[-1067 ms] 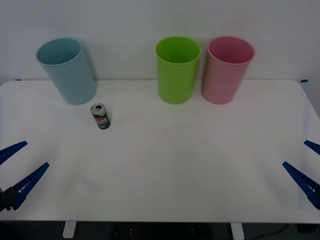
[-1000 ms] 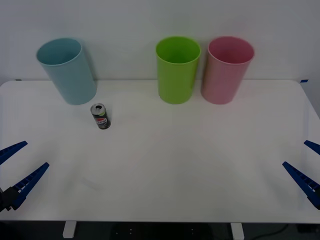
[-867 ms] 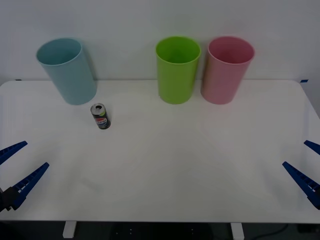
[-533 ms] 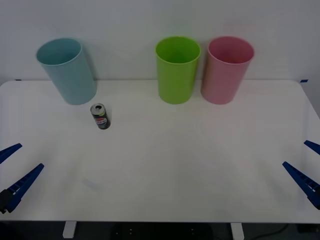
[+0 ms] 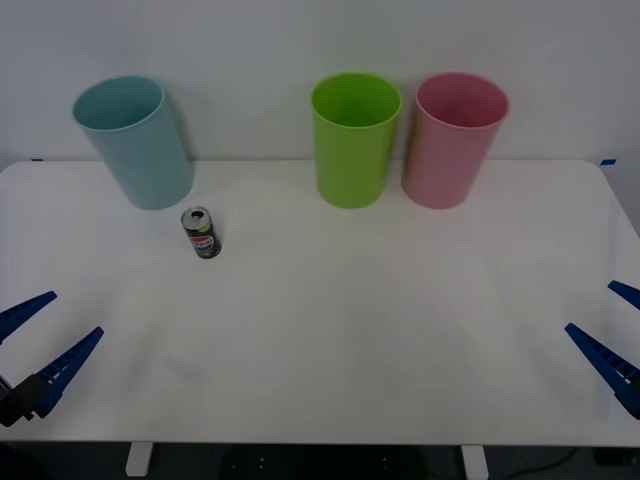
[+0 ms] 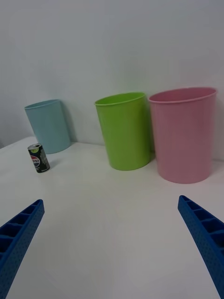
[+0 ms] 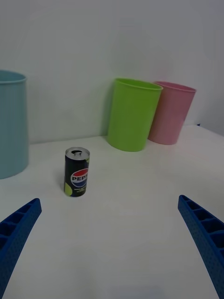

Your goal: Grasp the object on the table and drop it into the matching bin: aluminum can to the light blue bin, PET bottle to the pink bin.

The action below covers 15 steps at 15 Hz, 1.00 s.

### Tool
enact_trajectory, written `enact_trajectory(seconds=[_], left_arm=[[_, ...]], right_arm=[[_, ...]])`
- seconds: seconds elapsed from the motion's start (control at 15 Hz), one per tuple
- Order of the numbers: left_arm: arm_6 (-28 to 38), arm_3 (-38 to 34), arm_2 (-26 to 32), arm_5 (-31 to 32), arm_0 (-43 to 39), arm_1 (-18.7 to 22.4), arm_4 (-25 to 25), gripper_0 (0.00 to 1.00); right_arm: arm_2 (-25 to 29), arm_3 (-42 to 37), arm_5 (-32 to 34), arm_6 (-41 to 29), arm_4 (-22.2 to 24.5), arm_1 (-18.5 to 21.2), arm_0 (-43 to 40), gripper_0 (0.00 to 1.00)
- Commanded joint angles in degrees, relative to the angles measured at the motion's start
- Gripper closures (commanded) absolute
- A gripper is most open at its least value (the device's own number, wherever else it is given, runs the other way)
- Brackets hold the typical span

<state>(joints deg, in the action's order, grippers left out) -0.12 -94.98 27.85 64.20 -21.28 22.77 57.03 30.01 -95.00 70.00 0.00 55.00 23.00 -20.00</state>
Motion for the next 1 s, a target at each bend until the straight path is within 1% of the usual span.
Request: enact_trajectory(seconds=[0.07,0.2,0.33,0.4,0.53,0.87,1.0], left_arm=[[-0.3,0.1,-2.7,-5.2,0.8,0.0,1.2,0.00],[-0.8,0.1,-4.6,-8.4,1.1,0.0,1.4,0.00],[-1.2,0.8,-6.1,-11.0,1.9,0.0,3.0,0.00],[-1.5,2.3,-6.5,-11.1,2.8,0.0,3.0,0.00],[-5.9,7.0,-7.0,-11.1,5.5,0.0,3.0,0.00],[-14.2,17.1,-8.7,-11.3,11.4,0.0,2.8,0.00],[-14.6,20.2,-9.3,-11.9,13.7,0.0,2.7,0.00]], right_arm=[[0.0,0.0,0.0,0.0,0.0,0.0,0.0,0.00],[0.0,0.0,0.0,0.0,0.0,0.0,0.0,0.00],[0.0,0.0,0.0,0.0,0.0,0.0,0.0,0.00],[0.0,0.0,0.0,0.0,0.0,0.0,0.0,0.00],[0.0,0.0,0.0,0.0,0.0,0.0,0.0,0.00],[0.0,0.0,0.0,0.0,0.0,0.0,0.0,0.00],[0.0,0.0,0.0,0.0,0.0,0.0,0.0,0.00]])
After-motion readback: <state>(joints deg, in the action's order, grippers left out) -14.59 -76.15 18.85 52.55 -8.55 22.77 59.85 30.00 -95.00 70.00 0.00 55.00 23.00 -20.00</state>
